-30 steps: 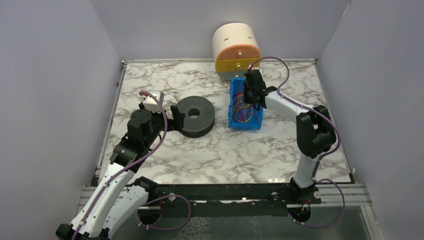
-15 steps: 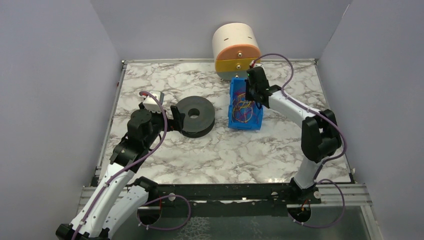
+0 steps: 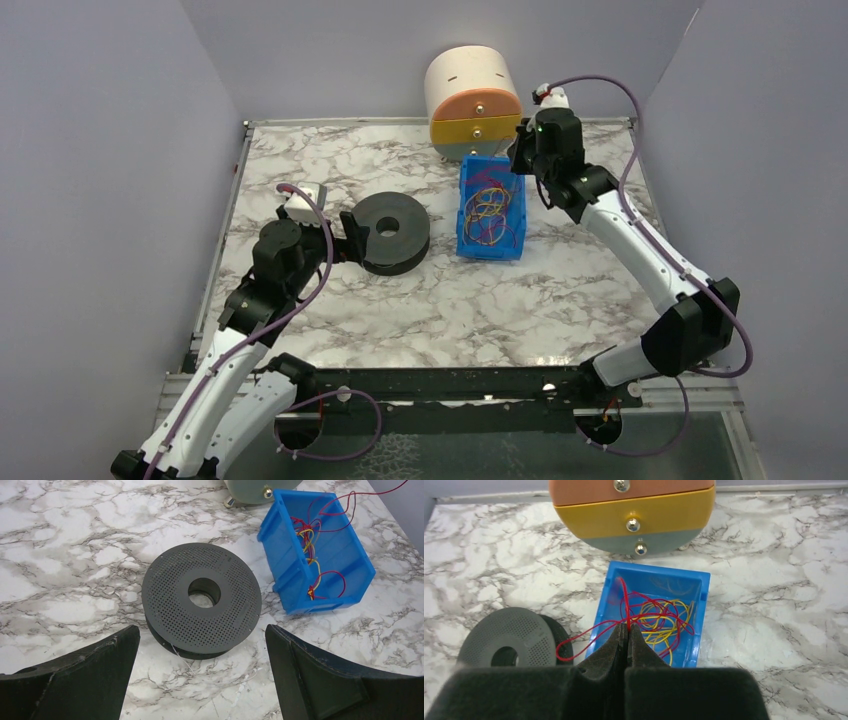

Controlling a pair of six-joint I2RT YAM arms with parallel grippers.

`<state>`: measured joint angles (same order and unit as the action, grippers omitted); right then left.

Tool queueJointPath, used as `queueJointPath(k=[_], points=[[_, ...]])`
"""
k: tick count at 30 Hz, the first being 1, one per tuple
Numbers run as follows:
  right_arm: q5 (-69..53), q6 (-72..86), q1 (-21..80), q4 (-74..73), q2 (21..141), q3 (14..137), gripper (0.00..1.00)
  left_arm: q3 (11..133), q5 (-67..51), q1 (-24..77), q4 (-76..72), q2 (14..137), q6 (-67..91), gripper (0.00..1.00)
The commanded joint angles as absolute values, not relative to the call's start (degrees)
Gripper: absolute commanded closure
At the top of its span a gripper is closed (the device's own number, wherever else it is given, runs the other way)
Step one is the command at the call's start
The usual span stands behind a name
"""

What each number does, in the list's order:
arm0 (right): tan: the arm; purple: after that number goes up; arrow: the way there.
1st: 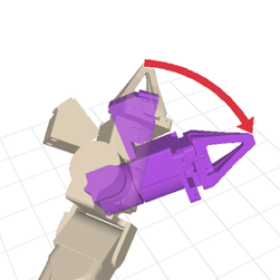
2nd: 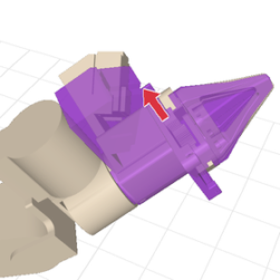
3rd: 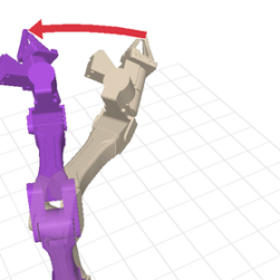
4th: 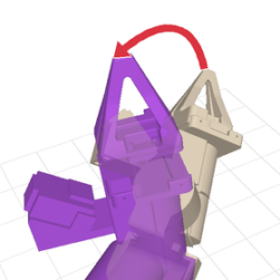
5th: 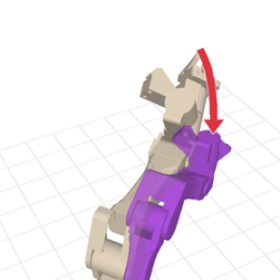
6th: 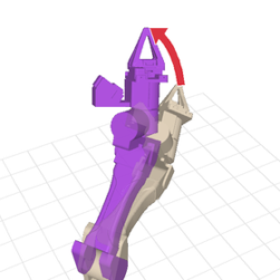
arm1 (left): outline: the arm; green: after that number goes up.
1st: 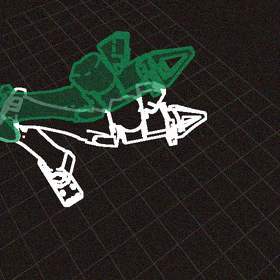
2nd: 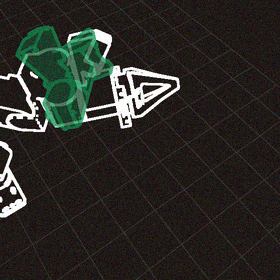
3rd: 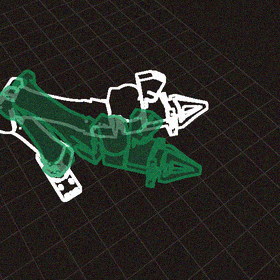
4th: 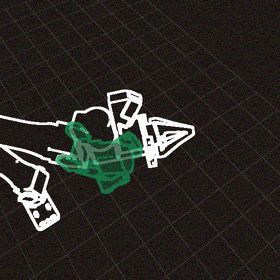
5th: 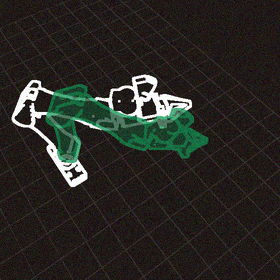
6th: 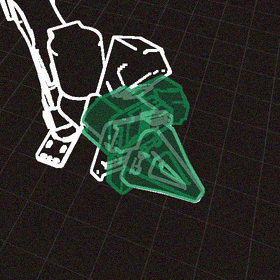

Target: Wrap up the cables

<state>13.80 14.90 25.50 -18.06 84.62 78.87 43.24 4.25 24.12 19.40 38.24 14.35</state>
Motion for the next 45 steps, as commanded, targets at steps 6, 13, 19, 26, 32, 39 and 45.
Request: queueJointPath(k=[6, 13, 19, 26, 32, 39, 45], points=[[5.7, 15.0, 25.4, -22.9, 80.0, 86.7, 0.99, 43.0, 3.1, 24.4, 18.2, 37.1, 14.8, 0.01], [1.8, 16.0, 25.4, -25.1, 78.8, 93.7, 0.99, 42.9, 2.6, 24.4, 18.1, 37.1, 14.9, 0.01], [-2.6, 17.2, 25.5, -26.7, 78.7, 101.1, 0.99, 42.8, 1.6, 24.4, 17.6, 37.5, 15.0, 0.01], [-5.4, 18.4, 25.5, -26.2, 78.8, 110.1, 0.99, 43.0, -0.2, 24.4, 17.3, 39.0, 14.9, 0.01], [-8.4, 20.3, 25.4, -23.3, 79.0, 119.1, 0.99, 42.7, 0.5, 24.3, 17.3, 38.7, 14.8, 0.01], [-9.6, 22.1, 25.4, -21.4, 79.9, 130.8, 0.99, 42.5, 2.0, 24.3, 17.4, 38.1, 14.8, 0.01], [-10.3, 23.5, 25.5, -13.9, 76.2, 129.1, 0.99, 42.4, 2.8, 24.3, 17.3, 37.4, 14.8, 0.01]])
